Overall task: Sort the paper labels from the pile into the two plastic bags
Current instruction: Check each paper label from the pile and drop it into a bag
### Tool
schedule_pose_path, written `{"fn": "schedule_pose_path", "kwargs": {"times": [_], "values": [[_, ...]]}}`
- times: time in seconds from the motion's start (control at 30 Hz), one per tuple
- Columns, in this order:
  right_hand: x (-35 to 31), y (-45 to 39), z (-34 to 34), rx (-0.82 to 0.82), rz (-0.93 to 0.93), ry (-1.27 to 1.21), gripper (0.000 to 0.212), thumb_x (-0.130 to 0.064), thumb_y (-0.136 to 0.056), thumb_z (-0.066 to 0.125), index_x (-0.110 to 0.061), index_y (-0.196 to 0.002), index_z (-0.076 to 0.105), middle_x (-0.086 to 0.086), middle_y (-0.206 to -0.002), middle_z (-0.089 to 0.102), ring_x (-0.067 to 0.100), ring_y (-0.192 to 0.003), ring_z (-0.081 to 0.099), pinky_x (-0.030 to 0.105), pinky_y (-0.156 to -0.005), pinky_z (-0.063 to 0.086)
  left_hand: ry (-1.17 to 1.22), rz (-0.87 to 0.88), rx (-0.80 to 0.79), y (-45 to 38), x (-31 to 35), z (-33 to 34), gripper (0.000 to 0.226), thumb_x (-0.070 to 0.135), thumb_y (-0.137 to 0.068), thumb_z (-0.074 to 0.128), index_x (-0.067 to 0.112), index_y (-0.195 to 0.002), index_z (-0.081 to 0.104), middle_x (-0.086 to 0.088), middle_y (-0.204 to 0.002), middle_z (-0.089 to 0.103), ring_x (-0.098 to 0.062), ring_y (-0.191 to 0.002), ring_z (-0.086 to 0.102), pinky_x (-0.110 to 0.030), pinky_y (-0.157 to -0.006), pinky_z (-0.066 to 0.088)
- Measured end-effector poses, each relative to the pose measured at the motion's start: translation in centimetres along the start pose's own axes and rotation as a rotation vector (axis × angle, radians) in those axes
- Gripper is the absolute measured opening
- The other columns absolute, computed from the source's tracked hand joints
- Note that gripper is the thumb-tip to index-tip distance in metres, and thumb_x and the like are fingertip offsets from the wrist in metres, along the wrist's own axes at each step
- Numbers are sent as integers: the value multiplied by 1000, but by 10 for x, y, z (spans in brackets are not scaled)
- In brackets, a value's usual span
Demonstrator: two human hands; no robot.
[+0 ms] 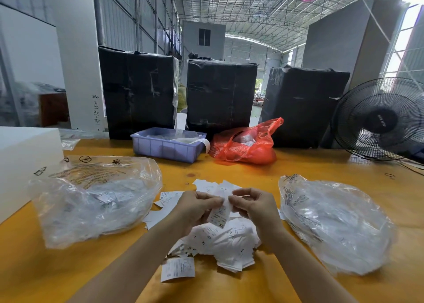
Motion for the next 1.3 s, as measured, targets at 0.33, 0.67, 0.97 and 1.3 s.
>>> {"fn": "schedule_pose_path", "kwargs": {"times": [0.33, 0.67, 0.97, 1.3], "values": [[-25, 0, -18, 108, -198, 247, 6, 0, -85, 64, -6, -86, 65, 4, -69, 72, 11, -54, 66, 14, -48, 47, -380, 184, 345, 3, 56, -82, 12, 9, -83, 71, 11, -72, 68, -7, -73, 67, -12, -63, 60, -18, -50, 49], [-44, -31, -147, 391, 56, 1293, 11, 0, -79, 64, -5, -70, 66, 13, -74, 66, 28, -70, 61, 34, -61, 50, -1071, -49, 840, 18, 42, -201, 13, -8, -84, 55, -12, -90, 65, -27, -94, 67, -36, -85, 64, -42, -72, 51], [-8, -18, -158, 353, 230, 1335, 14, -10, -71, 78, -11, -70, 65, 3, -68, 65, 18, -66, 64, 33, -67, 58, -1279, 136, 860, 0, 62, -149, 25, 13, -91, 59, 4, -114, 60, -15, -105, 60, -26, -93, 58, -32, -75, 50], [-7, -25, -155, 290, 233, 1267, 10, -3, -78, 66, 1, -70, 66, 16, -66, 64, 24, -61, 60, 26, -53, 38, -1047, 475, 106, -11, 5, -12, 28, 23, -88, 65, 13, -114, 64, -1, -112, 64, -9, -86, 55, -16, -76, 42]]}}
Point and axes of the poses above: each hand's wrist, its own y-axis away from the middle knuckle, its own z-axis out of the palm, x = y × z, the point moved 4 cm from there along -y, towards the middle knuckle
